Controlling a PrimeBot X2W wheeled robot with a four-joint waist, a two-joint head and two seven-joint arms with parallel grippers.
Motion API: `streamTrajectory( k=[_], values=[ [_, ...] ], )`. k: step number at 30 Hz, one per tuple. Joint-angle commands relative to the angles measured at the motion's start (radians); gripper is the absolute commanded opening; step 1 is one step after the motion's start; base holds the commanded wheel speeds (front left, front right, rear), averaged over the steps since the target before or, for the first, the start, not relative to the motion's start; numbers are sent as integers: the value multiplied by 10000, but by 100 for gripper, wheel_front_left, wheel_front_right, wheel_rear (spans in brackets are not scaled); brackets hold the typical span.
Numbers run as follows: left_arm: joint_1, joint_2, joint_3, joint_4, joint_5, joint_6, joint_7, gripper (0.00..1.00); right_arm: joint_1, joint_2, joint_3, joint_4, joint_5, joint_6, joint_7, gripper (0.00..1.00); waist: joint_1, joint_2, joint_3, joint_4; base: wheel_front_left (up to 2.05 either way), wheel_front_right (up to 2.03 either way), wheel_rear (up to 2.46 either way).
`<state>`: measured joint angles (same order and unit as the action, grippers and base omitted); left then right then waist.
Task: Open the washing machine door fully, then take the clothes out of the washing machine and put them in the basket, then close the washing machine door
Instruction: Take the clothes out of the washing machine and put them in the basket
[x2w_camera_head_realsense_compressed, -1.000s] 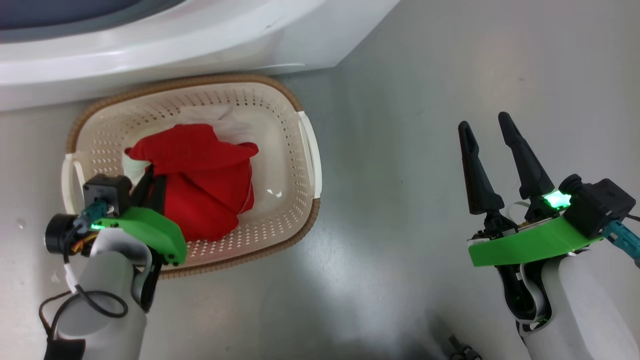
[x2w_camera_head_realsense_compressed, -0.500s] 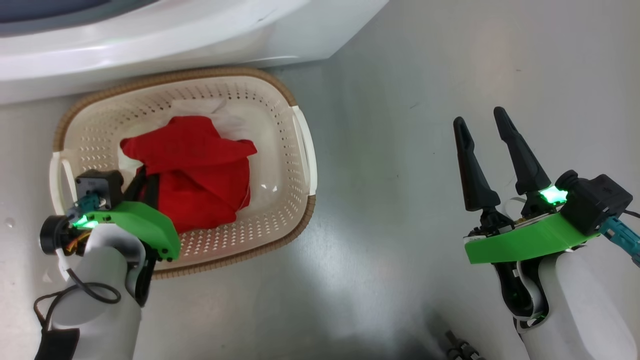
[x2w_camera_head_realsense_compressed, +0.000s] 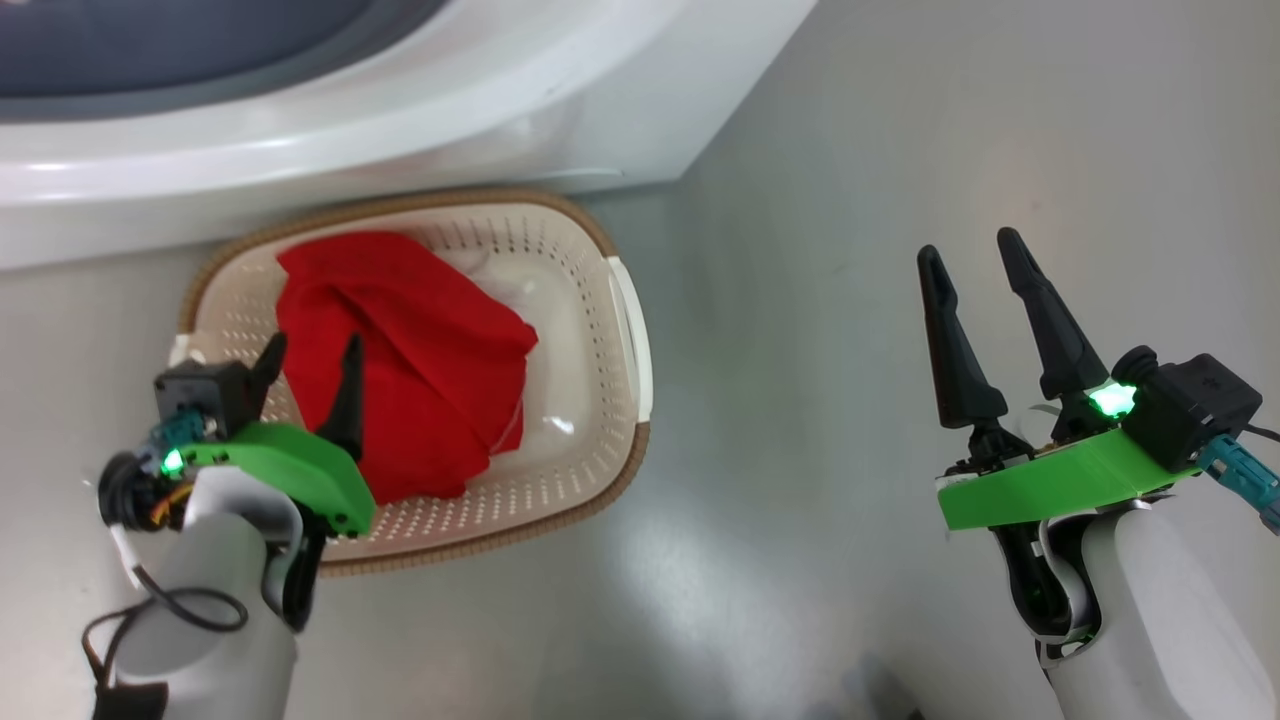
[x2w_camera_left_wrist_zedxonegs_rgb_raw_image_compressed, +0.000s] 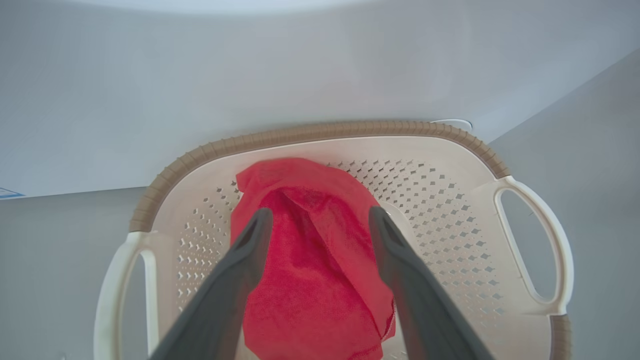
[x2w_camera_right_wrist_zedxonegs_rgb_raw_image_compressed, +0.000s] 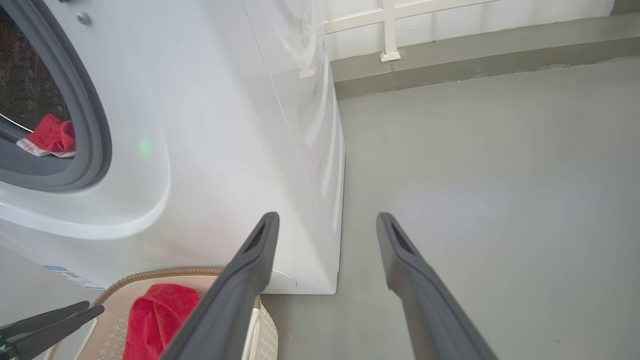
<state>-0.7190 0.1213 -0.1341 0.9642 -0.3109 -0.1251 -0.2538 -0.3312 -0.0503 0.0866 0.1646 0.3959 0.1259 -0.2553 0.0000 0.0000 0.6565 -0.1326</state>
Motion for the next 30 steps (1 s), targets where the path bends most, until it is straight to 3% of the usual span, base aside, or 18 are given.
streamTrajectory(
  k=[1,30],
  values=[
    [453,243,281,-237,-49,-55,-80,100,293,1,166,-149,-168,48,-65,100,0,0,-423,160,0,0,0],
    [3088,-335,1895,-3838,934,-56,-80,100,1733,-53,-181,500,-521,48,-65,100,0,0,-3743,1121,0,0,0]
  ],
)
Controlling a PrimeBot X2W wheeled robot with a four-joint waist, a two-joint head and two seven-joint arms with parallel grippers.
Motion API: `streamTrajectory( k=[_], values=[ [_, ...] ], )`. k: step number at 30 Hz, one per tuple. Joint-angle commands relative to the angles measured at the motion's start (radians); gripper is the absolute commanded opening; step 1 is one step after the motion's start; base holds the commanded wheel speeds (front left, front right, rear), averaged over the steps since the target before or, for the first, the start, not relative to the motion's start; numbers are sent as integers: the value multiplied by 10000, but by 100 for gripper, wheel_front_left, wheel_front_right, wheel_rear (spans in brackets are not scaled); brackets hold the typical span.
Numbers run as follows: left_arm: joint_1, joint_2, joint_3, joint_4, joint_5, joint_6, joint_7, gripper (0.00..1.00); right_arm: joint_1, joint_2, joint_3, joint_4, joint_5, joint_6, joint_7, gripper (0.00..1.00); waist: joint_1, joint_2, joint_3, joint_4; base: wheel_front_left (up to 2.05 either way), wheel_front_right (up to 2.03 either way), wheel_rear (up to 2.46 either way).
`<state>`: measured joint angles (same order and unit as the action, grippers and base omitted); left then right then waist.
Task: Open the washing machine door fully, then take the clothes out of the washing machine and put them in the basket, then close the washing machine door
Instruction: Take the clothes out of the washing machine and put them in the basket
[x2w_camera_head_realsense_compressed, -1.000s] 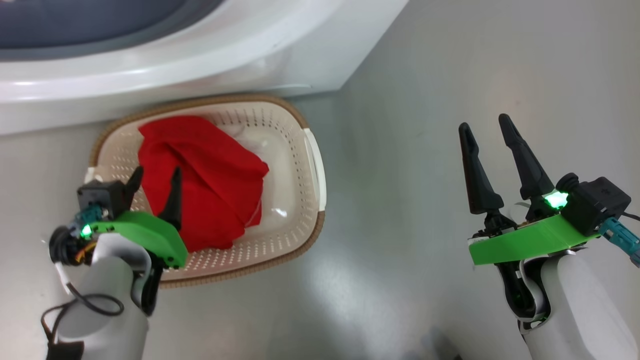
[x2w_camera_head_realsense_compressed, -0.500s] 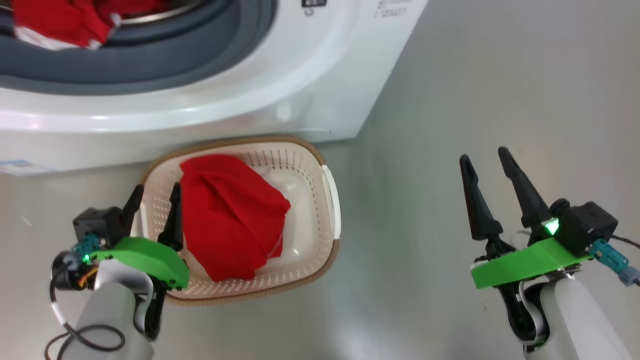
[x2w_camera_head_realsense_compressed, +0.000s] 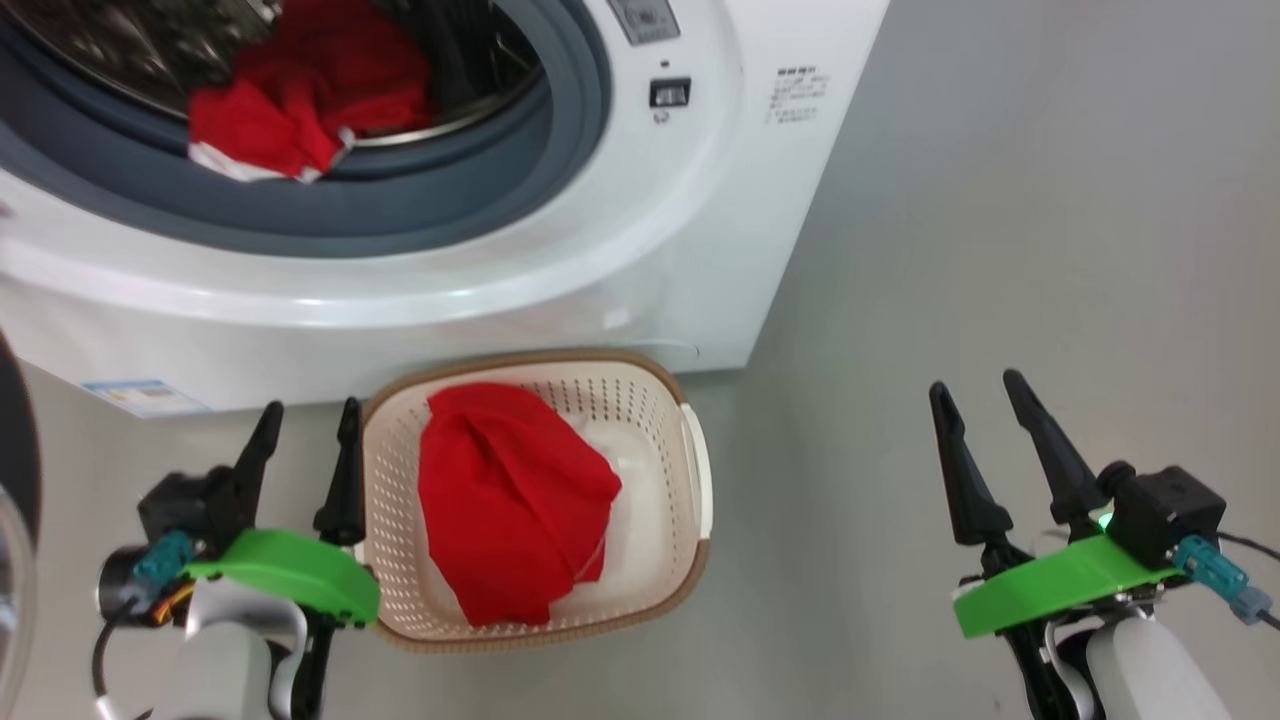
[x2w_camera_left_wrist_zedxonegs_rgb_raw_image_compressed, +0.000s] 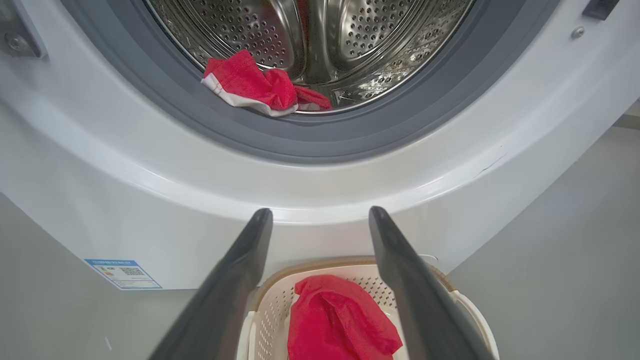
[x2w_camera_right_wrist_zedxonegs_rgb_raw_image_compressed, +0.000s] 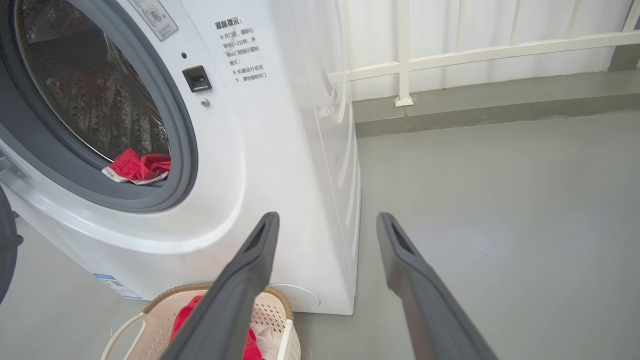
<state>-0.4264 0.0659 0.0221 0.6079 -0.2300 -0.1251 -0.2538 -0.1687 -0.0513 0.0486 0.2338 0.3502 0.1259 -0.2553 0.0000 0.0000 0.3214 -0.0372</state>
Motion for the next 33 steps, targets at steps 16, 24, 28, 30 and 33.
streamTrajectory(
  k=[16,24,28,30,33],
  values=[
    [1933,-11,714,-2071,469,-56,-80,100,1189,-299,202,-115,176,48,-65,100,0,0,-1859,380,0,0,0],
    [2806,-99,848,-2985,683,-56,-80,100,1718,-408,135,-216,272,48,-65,100,0,0,-2336,451,0,0,0],
    [3248,-124,972,-3442,728,-56,-80,100,1921,-427,123,-266,290,48,-65,100,0,0,-2494,442,0,0,0],
    [3449,-132,1032,-3619,708,-56,-80,100,2000,-422,109,-301,294,48,-65,100,0,0,-2536,425,0,0,0],
    [3733,-141,1159,-3909,697,-56,-80,100,2082,-407,99,-356,291,48,-65,100,0,0,-2564,379,0,0,0]
  ],
)
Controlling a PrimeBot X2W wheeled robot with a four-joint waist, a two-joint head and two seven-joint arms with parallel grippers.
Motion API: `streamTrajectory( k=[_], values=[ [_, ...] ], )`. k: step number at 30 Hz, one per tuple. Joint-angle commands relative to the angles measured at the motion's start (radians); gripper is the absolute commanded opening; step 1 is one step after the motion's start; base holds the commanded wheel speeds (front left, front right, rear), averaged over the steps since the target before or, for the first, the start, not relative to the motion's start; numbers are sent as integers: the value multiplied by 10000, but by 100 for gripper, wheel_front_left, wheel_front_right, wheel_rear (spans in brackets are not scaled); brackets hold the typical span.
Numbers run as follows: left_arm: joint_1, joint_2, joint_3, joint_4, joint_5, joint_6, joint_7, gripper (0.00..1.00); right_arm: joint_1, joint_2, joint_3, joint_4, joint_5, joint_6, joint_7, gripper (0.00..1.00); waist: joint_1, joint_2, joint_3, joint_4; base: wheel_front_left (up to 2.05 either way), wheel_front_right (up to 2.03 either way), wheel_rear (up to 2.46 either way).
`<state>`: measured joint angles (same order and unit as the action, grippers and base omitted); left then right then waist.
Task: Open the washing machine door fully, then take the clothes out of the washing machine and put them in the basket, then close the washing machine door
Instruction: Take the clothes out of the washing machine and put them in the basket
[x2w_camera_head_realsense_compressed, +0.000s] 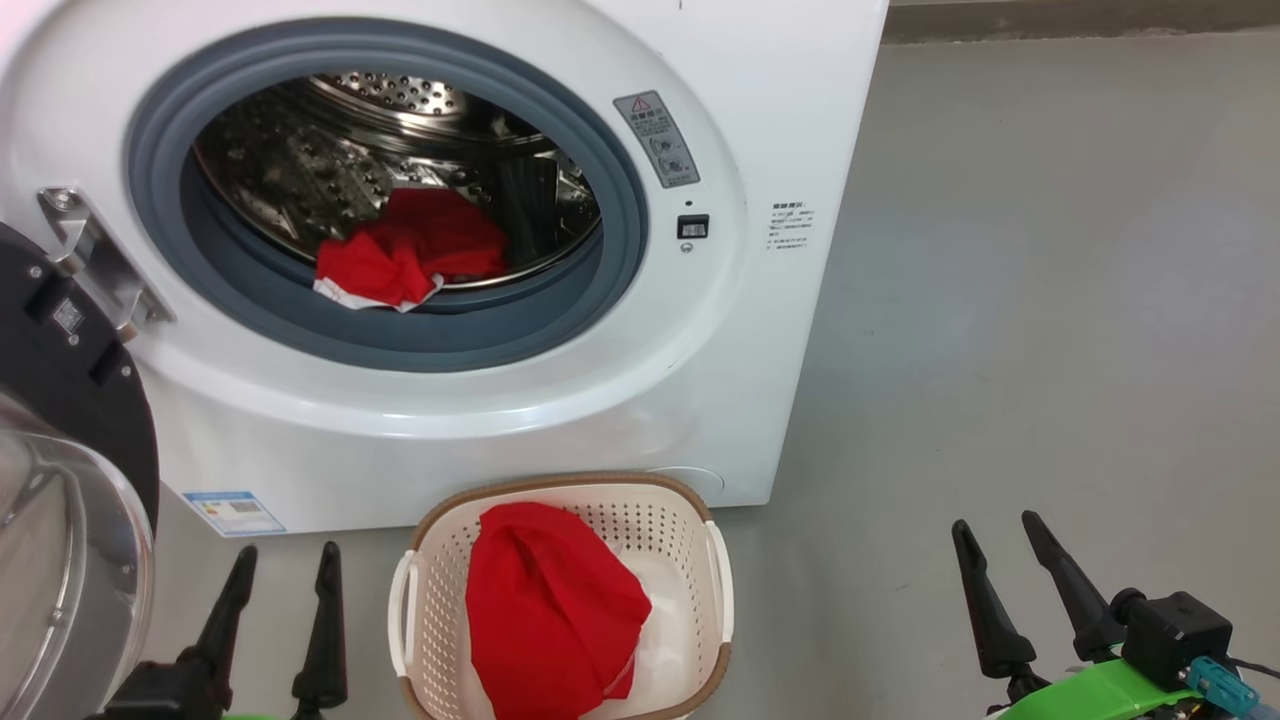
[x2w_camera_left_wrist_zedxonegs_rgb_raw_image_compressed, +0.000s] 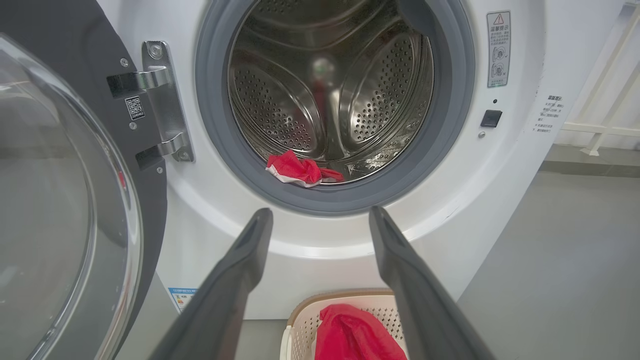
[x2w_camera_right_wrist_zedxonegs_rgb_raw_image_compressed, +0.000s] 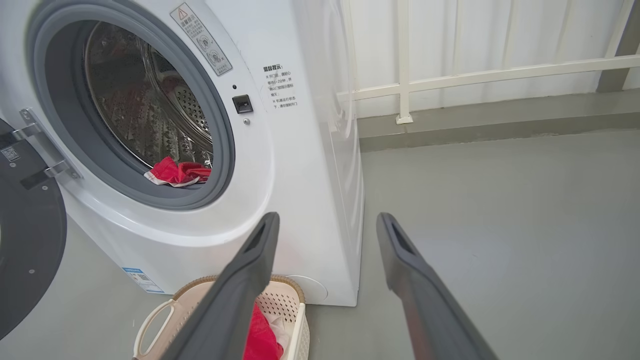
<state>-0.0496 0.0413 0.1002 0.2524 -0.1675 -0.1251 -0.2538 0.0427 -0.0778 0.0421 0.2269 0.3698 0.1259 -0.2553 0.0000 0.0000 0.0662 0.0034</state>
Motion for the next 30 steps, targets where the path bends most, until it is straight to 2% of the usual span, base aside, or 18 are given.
streamTrajectory(
  k=[1,16,24,30],
  values=[
    [61,102,418,-452,75,-56,-80,100,-6,-136,154,-301,94,48,-65,100,0,0,-21,-40,0,0,0],
    [518,91,431,-926,-131,46,-80,100,60,-98,8,-398,64,48,-65,100,0,0,95,-86,0,0,0],
    [161,90,317,-747,-65,41,-80,100,-178,-43,-7,-409,49,48,-65,100,0,0,482,-103,0,0,0],
    [-710,90,271,-533,170,17,-80,100,-582,46,4,-506,-37,48,-65,100,0,0,1111,-101,0,0,0]
  ],
)
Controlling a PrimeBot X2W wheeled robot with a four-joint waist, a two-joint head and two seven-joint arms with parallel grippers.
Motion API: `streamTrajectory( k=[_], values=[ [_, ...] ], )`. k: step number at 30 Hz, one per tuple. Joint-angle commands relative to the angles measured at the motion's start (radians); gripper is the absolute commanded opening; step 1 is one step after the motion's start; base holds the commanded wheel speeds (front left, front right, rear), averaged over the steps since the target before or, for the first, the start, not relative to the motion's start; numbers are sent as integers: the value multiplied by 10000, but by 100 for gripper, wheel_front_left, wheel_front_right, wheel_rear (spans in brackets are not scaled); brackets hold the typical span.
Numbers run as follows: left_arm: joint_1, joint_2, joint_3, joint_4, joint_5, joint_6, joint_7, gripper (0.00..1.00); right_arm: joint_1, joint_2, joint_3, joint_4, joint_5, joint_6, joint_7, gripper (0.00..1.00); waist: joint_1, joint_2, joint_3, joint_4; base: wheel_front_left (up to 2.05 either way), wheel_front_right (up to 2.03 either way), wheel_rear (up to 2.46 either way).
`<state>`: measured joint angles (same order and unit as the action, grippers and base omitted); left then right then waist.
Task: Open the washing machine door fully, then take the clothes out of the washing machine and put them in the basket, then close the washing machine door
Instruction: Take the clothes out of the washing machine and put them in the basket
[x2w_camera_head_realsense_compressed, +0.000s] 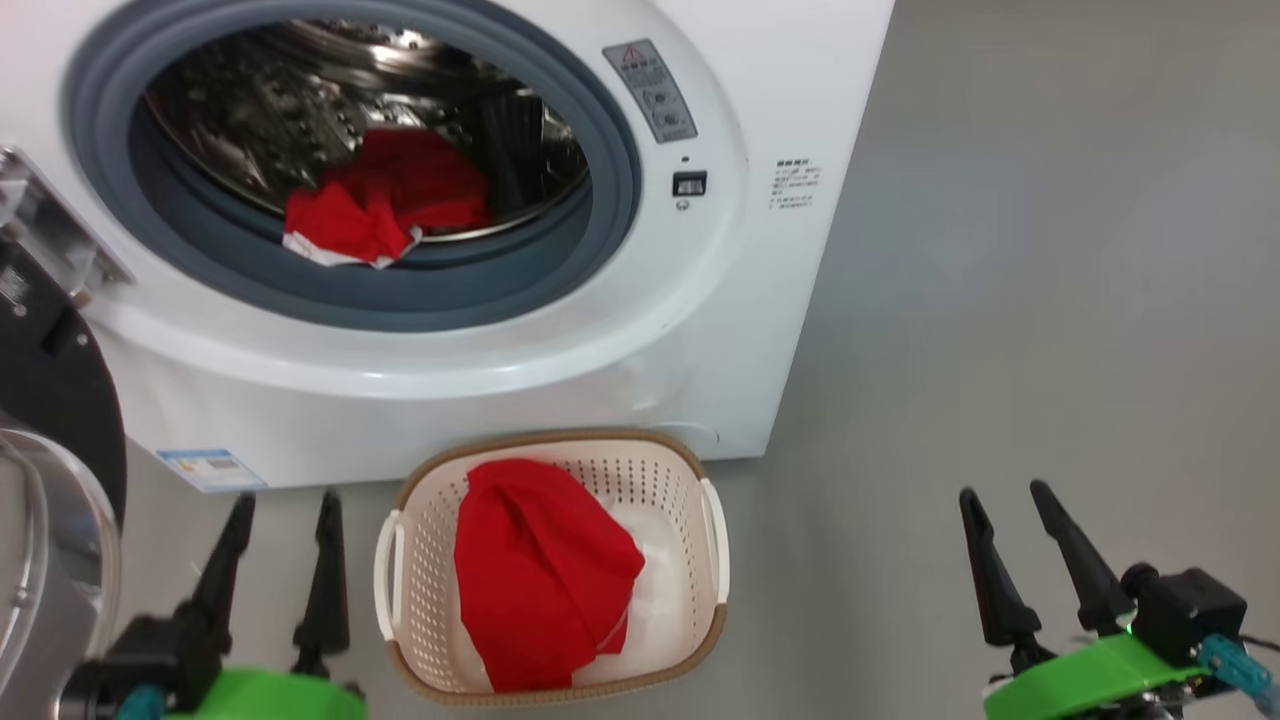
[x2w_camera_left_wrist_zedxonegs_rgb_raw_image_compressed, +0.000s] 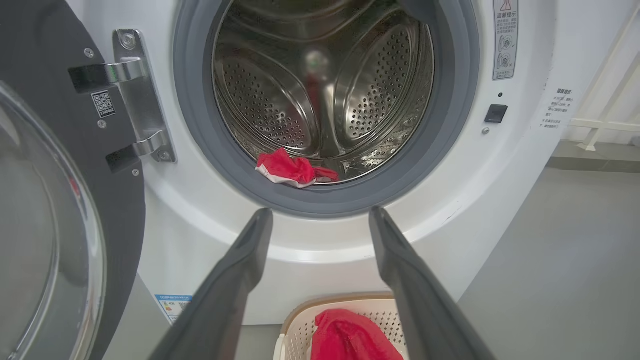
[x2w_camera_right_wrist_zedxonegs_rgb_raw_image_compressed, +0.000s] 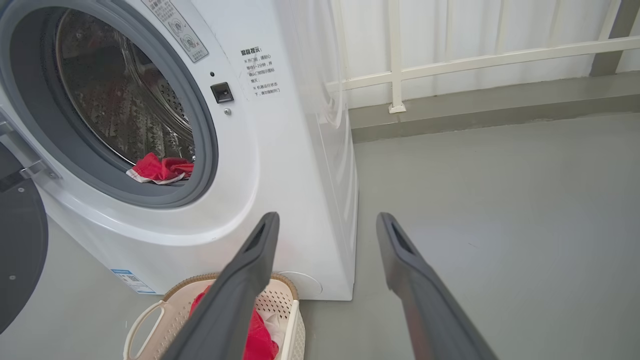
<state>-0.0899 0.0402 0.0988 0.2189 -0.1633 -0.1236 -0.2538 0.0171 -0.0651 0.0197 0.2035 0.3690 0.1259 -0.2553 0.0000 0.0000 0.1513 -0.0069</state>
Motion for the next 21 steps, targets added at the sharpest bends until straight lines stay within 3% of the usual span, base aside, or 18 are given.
streamTrajectory(
  k=[1,9,21],
  values=[
    [-513,101,253,-156,197,-4,-80,100,-410,-64,231,-292,-50,48,-65,100,0,0,392,4,0,0,0],
    [-2619,392,-23,879,728,-20,-80,100,-1142,63,290,-414,-155,48,-65,100,0,0,1457,-97,0,0,0],
    [-6197,1163,-721,3531,1941,456,-71,100,-2072,145,660,-477,314,48,-65,100,0,0,2661,-697,0,0,0]
  ],
)
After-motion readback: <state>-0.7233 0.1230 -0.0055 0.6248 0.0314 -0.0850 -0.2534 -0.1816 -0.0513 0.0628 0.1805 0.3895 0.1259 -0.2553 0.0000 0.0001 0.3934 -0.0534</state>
